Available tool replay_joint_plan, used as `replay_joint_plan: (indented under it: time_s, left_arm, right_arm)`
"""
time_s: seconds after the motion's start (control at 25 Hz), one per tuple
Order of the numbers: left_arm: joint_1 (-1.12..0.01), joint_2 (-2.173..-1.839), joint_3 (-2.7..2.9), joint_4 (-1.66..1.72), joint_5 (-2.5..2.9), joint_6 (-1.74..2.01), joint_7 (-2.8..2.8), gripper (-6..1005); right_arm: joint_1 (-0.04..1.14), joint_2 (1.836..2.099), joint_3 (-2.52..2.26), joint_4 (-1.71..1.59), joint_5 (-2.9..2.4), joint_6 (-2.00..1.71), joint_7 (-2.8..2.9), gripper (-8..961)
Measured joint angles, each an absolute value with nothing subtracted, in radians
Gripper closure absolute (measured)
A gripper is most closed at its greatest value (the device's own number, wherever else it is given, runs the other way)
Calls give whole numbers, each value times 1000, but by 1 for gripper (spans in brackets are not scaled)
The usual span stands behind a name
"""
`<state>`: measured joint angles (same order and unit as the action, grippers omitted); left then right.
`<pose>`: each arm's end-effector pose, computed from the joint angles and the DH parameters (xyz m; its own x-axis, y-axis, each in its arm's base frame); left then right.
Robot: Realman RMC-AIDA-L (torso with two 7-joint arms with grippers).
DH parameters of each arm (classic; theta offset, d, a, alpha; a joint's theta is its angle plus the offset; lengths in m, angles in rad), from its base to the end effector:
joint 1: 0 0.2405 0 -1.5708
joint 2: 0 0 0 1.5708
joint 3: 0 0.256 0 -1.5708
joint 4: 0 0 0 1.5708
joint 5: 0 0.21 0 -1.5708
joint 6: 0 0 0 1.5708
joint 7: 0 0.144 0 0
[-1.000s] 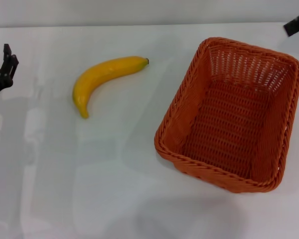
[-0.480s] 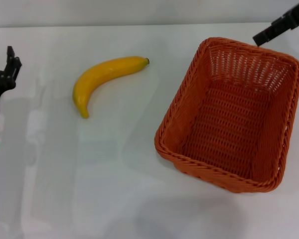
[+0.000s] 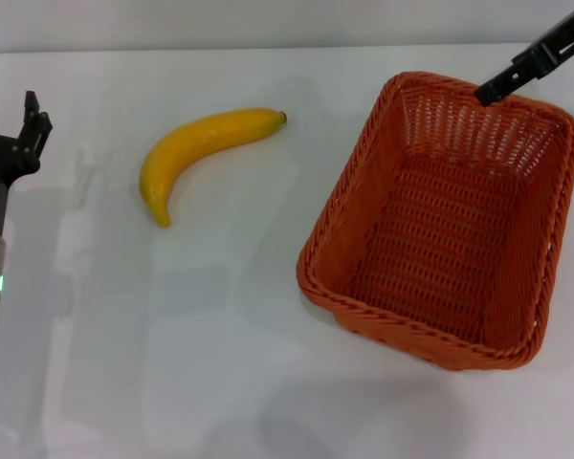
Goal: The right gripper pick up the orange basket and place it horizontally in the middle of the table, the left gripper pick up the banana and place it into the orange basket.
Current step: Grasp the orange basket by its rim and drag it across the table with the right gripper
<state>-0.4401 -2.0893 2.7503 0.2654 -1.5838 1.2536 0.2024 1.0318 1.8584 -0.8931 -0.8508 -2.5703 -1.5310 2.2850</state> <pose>-0.3268 0.3211 -0.0155 0.7839 -0.0770 0.6161 0.6208 0.0765 -0.7802 0.1426 0.4584 0.0931 0.7998 -0.5997 0.0284 -0.5338 -0.7320 -0.4233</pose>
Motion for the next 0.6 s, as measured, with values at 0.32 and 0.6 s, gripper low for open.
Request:
replay_joint_plan:
  time_s: [0.32,0.6]
  left_arm:
    - [-441,-2089,2750,265,-1574,1250,202,119]
    - [-443,-2089,2750,265,-1574,1239,202,119]
  right_arm:
    - [1041,1879,-953,-851,-2573,-1468,2284,110]
    - [1040,1896,-1019,-851,-2574,-1402,2283,110]
